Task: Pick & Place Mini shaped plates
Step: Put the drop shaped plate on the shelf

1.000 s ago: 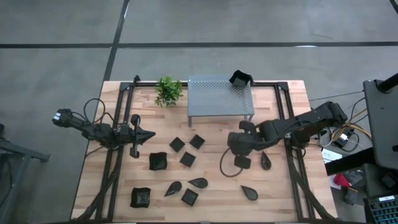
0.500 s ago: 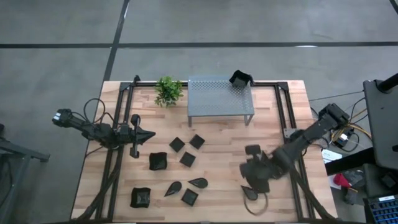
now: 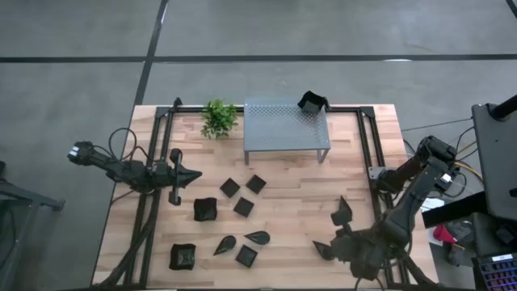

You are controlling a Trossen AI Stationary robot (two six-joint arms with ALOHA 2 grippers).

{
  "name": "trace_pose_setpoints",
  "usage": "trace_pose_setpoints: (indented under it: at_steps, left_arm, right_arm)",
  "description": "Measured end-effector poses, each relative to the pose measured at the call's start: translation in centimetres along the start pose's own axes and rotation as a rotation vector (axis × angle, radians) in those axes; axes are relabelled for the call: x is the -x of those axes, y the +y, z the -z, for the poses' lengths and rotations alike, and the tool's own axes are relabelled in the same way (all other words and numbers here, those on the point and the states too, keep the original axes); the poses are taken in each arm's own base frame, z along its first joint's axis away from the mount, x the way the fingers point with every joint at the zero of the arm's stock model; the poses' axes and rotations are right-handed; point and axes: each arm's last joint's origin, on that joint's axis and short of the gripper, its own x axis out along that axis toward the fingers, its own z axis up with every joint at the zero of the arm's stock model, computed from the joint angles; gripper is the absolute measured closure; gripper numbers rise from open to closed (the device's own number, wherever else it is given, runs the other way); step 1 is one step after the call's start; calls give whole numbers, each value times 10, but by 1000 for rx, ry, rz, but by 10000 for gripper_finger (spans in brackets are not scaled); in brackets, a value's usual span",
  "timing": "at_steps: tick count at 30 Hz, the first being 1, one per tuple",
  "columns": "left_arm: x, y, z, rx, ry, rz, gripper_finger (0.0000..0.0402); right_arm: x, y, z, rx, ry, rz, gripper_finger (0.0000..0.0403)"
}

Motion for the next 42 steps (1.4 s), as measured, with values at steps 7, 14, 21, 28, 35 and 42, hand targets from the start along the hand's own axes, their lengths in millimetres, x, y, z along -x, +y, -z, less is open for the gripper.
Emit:
trace_pose_setpoints:
  at_steps: [7,14,21,28,35,42]
  left_arm:
    - [0,0,0,0,0,0,401]
    - [0,0,0,0,0,0,401]
    - [0,0,0,0,0,0,401]
    - [0,0,0,0,0,0,401]
    - [0,0,0,0,0,0,401]
    - [0,0,0,0,0,0,401]
  right_arm:
    - [-5,3,2,-50,-38,1,339]
    - [-9,5,3,-75,-55,-10,335]
    - [-9,7,0,-88,-83,-30,343]
    - [-8,8,-3,-97,-110,-47,341]
    - [-7,14,-15,36,-242,-87,346]
    - [-15,17,-15,9,-307,-125,333]
